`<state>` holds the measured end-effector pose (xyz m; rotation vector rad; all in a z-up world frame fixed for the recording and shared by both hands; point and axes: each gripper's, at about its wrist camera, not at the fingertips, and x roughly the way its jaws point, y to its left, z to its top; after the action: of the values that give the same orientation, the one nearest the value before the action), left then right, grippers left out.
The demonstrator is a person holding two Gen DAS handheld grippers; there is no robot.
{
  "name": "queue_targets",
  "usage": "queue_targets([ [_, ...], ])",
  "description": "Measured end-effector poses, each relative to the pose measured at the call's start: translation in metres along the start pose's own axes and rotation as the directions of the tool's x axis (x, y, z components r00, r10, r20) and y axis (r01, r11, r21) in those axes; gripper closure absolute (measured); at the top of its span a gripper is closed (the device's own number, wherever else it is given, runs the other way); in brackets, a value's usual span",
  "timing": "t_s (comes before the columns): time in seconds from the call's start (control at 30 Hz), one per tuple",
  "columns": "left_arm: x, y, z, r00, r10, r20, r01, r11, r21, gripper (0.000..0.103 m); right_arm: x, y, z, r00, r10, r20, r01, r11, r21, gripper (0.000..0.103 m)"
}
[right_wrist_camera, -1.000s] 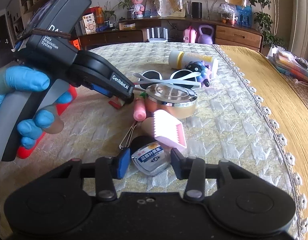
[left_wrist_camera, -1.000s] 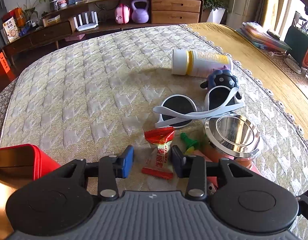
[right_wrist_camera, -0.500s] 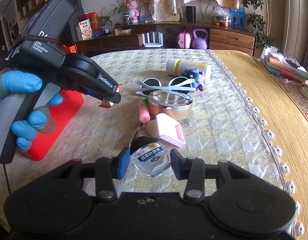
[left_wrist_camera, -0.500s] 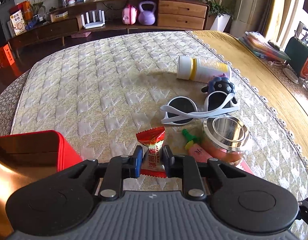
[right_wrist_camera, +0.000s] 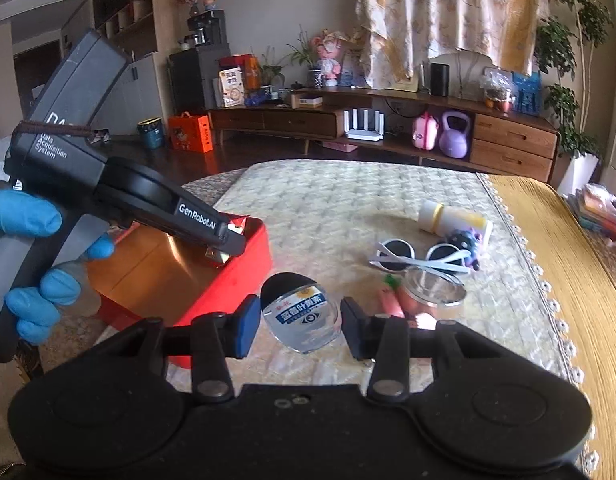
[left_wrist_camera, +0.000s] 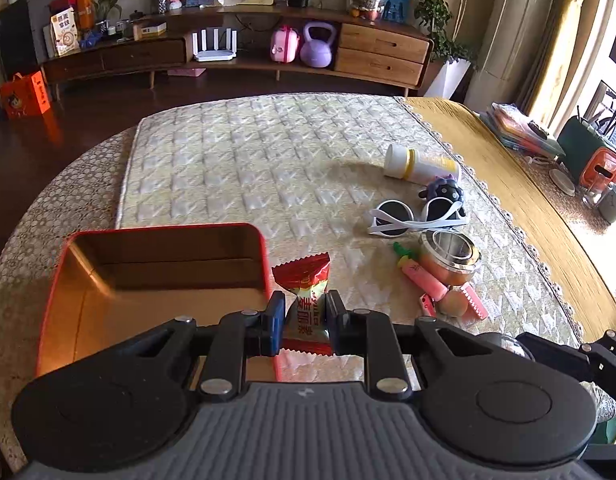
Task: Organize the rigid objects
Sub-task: 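Carry both items into the red tin box and open both tools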
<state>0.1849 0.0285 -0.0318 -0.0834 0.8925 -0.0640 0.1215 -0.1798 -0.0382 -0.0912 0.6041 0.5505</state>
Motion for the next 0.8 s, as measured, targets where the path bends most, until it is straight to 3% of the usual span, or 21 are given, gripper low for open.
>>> queue_targets([
  [0.37,-0.021,0.074,-0.007,0.997,0.079,0.002,-0.079,0.995,-0.069,0.082,0.037,0.058,0.03,0.997,0.073,-0.025,-0.076,0.99,-0.12,0.06],
  [0.8,0.025,0.129,0.008,0.986,0.153,-0.07,-0.158,0.984,-0.081,0.082,0.125,0.098,0.047,0.991,0.065,-0.119,-0.095,0.959,-0.266,0.06],
])
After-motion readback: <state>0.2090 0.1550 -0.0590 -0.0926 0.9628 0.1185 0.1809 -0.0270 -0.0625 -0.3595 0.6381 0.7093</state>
